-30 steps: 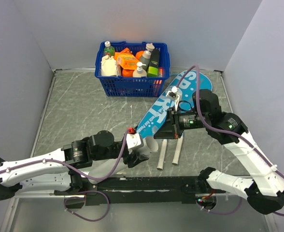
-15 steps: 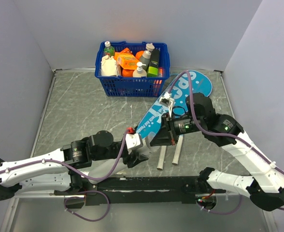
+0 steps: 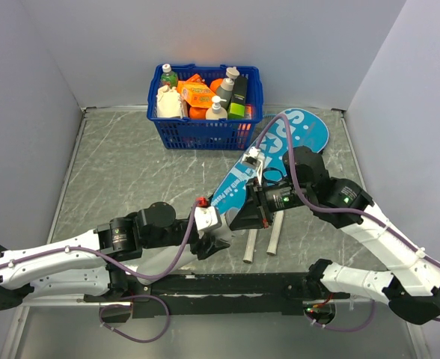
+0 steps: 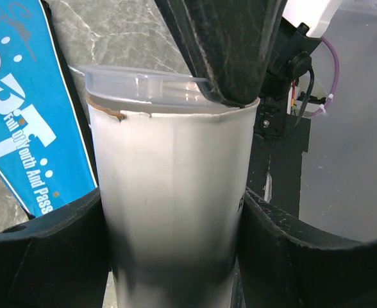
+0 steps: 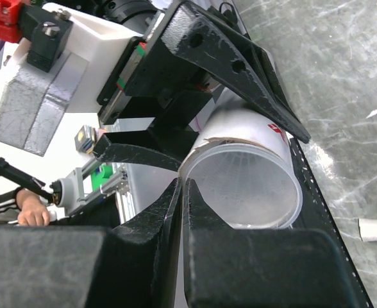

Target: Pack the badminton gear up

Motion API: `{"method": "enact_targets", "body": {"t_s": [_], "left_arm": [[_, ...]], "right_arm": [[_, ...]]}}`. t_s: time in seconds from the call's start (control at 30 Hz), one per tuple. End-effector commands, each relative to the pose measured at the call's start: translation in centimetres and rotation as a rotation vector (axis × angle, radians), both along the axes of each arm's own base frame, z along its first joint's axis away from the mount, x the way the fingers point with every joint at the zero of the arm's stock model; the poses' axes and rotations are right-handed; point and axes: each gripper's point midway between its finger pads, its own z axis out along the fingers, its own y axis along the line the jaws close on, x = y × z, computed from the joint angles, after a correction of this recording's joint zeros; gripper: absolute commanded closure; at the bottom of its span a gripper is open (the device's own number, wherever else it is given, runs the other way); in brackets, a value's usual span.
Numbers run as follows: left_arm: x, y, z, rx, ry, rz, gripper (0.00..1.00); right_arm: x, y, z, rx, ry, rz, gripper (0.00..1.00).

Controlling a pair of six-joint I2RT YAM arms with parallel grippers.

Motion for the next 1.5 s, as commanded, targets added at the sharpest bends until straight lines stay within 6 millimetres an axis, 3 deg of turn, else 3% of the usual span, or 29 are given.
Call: {"method": "enact_targets", "body": {"t_s": [0.0,1.47], "left_arm": [[-0.1,0.3,1.1,-0.019,-0.024,-0.007,0.98],[-0.2,0.1,0.9,-0.011,-0.018,-0.011,0.97]], "right_arm": [[-0.3,0.4,0.1,0.019,-0.016,0.024,0.93],[-1.9,-0.4,0.8,0.053,-0.027,0.036,0.94]]}}
